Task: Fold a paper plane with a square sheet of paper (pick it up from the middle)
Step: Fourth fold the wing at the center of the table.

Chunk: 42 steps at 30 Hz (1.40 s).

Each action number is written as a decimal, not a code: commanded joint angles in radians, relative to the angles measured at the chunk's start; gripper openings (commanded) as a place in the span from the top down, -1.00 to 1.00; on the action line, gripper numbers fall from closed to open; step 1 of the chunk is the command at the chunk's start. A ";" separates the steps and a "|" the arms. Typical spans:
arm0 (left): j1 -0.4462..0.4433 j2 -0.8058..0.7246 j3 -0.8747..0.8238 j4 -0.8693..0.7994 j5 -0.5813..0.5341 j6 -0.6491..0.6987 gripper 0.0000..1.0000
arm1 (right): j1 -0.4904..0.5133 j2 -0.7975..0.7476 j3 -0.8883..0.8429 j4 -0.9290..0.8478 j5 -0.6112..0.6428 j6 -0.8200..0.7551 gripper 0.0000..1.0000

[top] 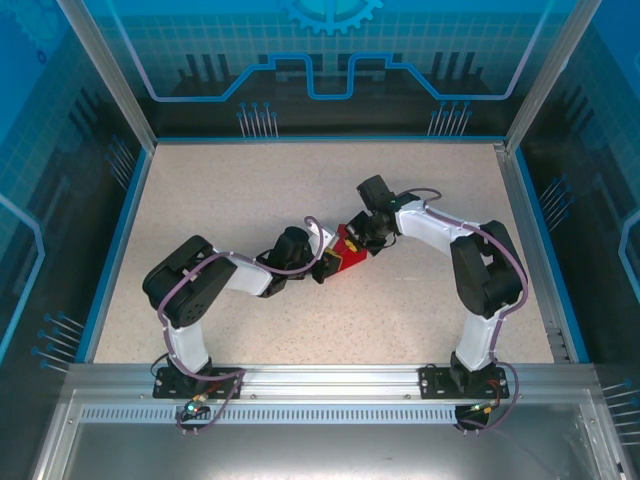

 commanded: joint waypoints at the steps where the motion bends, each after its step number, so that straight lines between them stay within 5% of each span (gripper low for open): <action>1: 0.003 0.023 0.008 0.027 0.024 -0.017 0.70 | -0.018 0.009 0.031 -0.002 -0.046 -0.064 0.54; 4: 0.002 0.034 0.002 0.032 0.018 -0.052 0.72 | -0.038 -0.018 0.013 0.084 -0.079 -0.185 -0.01; 6: 0.002 0.038 -0.005 0.043 0.016 -0.085 0.73 | -0.053 -0.034 -0.006 0.114 -0.107 -0.274 -0.17; 18: 0.003 0.026 -0.052 0.111 -0.005 -0.271 0.73 | -0.130 -0.139 -0.260 0.343 -0.224 -0.563 -0.07; 42: 0.005 0.004 0.034 -0.100 0.040 -0.372 0.62 | -0.146 0.049 -0.233 0.433 -0.322 -0.619 0.08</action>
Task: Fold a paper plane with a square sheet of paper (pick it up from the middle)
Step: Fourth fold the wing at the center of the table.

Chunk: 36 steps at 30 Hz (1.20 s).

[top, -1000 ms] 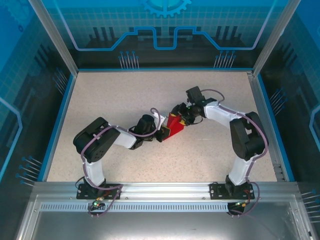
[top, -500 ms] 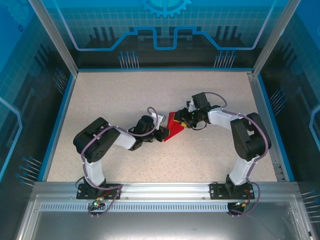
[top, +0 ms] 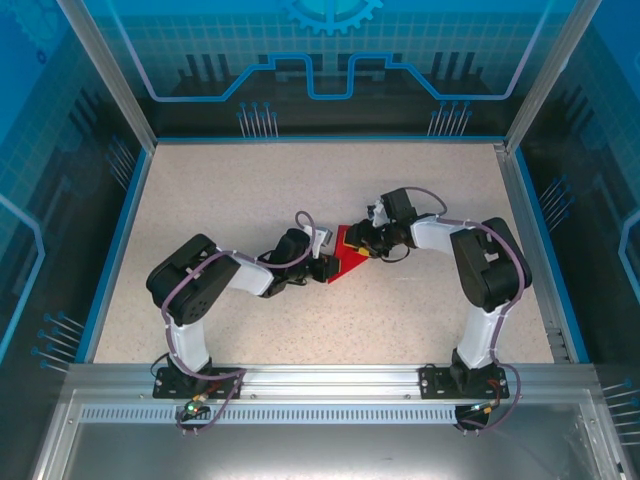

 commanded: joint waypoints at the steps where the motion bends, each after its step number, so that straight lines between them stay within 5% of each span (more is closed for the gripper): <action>1: 0.007 -0.023 0.031 -0.058 0.035 -0.051 0.61 | -0.018 0.026 0.015 -0.017 -0.013 -0.024 0.07; 15: 0.015 -0.098 0.008 -0.157 0.049 -0.110 0.47 | -0.032 0.045 0.007 -0.025 -0.001 -0.017 0.07; 28: 0.013 -0.071 0.008 -0.193 0.122 -0.117 0.80 | -0.032 0.057 0.011 -0.039 0.010 -0.019 0.07; 36: 0.013 -0.081 0.040 -0.244 0.078 -0.138 0.44 | -0.030 0.062 0.016 -0.055 0.010 -0.025 0.07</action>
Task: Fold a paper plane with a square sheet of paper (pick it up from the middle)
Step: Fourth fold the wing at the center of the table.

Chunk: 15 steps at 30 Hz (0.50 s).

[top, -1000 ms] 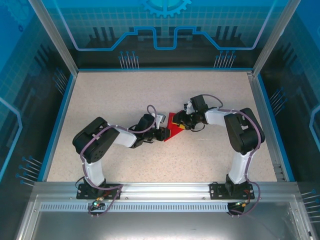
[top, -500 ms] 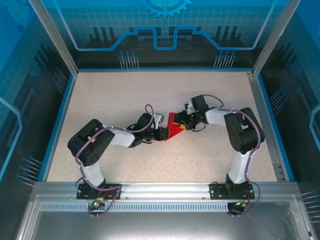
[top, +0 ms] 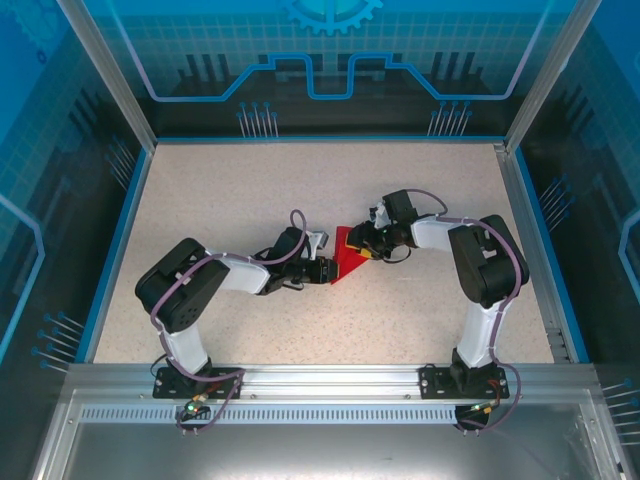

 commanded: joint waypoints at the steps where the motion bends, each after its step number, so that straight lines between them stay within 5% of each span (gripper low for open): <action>1: 0.006 -0.012 0.041 -0.054 -0.006 -0.024 0.41 | -0.013 0.032 0.014 -0.048 0.010 -0.023 0.07; 15: 0.025 0.048 0.137 -0.083 -0.026 -0.144 0.47 | -0.012 0.036 0.019 -0.063 0.020 -0.036 0.06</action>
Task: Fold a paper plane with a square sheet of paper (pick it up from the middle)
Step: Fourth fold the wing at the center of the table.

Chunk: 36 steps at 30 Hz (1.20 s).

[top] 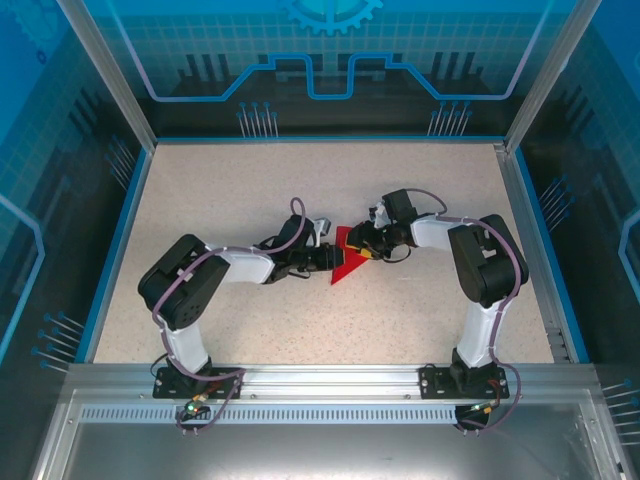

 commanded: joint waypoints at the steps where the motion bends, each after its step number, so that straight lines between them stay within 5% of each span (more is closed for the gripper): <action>1: 0.012 0.026 0.021 -0.033 -0.015 -0.041 0.47 | -0.011 0.032 0.009 -0.049 0.020 -0.023 0.06; 12: 0.016 0.073 0.039 -0.027 0.020 -0.074 0.52 | -0.010 0.036 0.012 -0.058 0.020 -0.035 0.06; 21: 0.024 0.087 0.041 -0.014 0.023 -0.087 0.76 | -0.009 -0.034 0.018 -0.050 -0.009 -0.060 0.06; 36: 0.030 0.083 -0.023 0.078 0.003 -0.141 0.78 | 0.027 -0.003 0.069 -0.105 0.018 -0.086 0.09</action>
